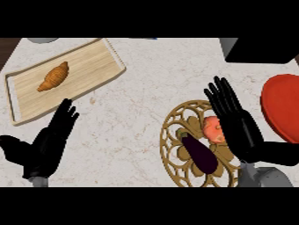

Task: Pick the squash from the placemat and place it in the bowl

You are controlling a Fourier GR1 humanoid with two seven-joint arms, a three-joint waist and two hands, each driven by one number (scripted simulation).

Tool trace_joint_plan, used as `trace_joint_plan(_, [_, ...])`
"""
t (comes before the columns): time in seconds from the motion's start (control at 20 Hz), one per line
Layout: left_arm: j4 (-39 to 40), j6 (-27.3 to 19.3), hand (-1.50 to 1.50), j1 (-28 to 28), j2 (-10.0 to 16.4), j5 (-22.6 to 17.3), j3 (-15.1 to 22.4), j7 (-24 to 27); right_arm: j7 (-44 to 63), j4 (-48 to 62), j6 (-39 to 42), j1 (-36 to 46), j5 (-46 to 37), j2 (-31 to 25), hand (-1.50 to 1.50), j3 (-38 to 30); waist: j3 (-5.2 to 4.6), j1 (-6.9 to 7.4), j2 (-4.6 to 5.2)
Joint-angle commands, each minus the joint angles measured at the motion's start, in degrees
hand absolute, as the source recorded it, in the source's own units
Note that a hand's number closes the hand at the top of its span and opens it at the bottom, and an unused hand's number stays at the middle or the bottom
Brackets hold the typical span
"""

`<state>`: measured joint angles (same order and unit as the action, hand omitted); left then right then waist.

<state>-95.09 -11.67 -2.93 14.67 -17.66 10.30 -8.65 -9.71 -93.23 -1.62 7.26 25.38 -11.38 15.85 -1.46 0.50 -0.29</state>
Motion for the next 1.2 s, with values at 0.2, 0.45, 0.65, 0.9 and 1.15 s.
trace_joint_plan(0.2, [-0.21,5.37,0.0,8.29,4.34,-3.81,-9.59,5.85,14.79,6.65,-0.68,7.13,1.92,-7.99,-1.5,-7.03,1.37,-0.34,0.47])
trace_joint_plan(0.45, [-0.57,6.61,0.0,6.57,3.2,-4.41,-8.35,7.37,15.46,19.76,-15.79,5.08,-18.28,-14.42,-1.5,-6.58,1.33,0.45,0.89])
trace_joint_plan(0.65, [-1.07,7.8,0.0,8.53,3.78,-6.56,-9.83,4.44,9.86,26.09,-16.62,12.64,-23.67,-15.81,-1.5,-7.88,1.47,0.5,0.49])
trace_joint_plan(0.9, [3.06,9.42,0.0,10.19,2.9,-5.77,-9.7,7.2,19.83,31.71,-9.66,22.93,-30.94,-22.12,-1.5,-2.21,1.39,1.02,0.73])
trace_joint_plan(1.15, [2.69,10.77,0.0,10.25,3.31,-6.6,-9.84,7.26,32.29,32.89,11.78,26.37,-31.79,-28.11,-1.5,7.72,1.11,2.49,0.92])
